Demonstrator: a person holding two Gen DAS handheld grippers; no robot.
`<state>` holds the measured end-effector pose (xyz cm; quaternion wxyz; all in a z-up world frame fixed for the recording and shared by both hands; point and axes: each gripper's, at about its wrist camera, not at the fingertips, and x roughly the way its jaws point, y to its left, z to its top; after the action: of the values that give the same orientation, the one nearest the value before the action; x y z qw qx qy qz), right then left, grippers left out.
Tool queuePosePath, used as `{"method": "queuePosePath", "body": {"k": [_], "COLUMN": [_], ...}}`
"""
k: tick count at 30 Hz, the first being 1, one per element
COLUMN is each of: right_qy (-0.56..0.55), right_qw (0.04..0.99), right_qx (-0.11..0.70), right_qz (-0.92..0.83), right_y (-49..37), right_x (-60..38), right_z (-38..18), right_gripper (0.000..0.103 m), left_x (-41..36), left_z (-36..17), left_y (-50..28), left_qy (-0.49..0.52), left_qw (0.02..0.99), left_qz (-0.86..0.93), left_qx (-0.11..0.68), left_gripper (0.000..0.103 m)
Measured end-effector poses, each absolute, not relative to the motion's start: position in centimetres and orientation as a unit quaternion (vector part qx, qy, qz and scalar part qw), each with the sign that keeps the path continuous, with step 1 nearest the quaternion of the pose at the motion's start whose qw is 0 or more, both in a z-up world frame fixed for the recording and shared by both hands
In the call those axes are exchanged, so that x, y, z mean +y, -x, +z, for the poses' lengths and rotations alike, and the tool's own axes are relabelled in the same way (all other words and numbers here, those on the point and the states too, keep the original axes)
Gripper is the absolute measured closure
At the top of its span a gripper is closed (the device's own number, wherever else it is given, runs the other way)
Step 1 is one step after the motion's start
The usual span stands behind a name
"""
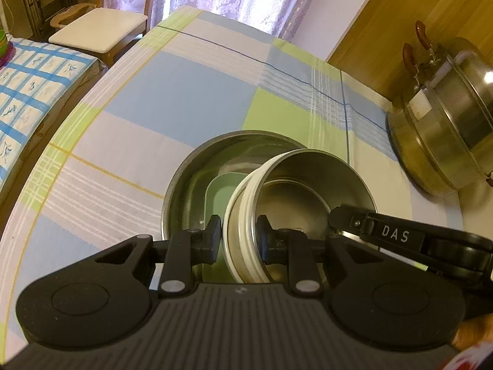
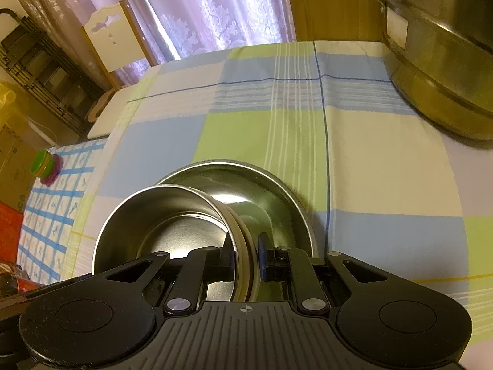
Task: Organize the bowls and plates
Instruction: 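Carry the bowl stack with both grippers over the steel plate, then lower the bowl stack onto the green tray and open both grippers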
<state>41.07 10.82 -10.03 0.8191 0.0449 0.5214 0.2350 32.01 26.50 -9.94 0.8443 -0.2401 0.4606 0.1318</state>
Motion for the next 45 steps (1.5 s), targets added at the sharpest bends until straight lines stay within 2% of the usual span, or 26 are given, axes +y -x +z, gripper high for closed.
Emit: {"method": "queuePosePath", "body": {"k": [29,33,36,40,45], "right_qy": [-0.051,-0.055,-0.063,-0.072,-0.102], "right_qw": [0.826,0.827,0.830,0.839,0.842], "right_qx": [0.516,0.512,0.507,0.492,0.479], "right_qz": [0.223,0.224,0.225,0.221,0.226], "right_y": [-40.8,-40.6,-40.3,-40.0,-39.5], "right_x": [10.5,10.2,9.9,9.2,7.9], "right_z": [-10.5,-10.4,-10.0,-9.2,-7.8], "right_gripper": [0.088,0.088,0.082,0.061,0.048], "left_x": [26.7,26.8,26.7,26.8,26.9], "left_z": [-10.5,-10.4,-10.3,-9.8,-8.3], "left_y": [-32.6,-32.6,-32.4,-32.1,-31.4], "left_qy": [0.236,0.228,0.222,0.212,0.195], "left_qw": [0.851,0.852,0.854,0.859,0.871], "left_qz": [0.111,0.110,0.110,0.109,0.107], "left_qx": [0.456,0.458,0.458,0.452,0.438], "left_gripper": [0.080,0.077,0.076,0.075,0.075]}}
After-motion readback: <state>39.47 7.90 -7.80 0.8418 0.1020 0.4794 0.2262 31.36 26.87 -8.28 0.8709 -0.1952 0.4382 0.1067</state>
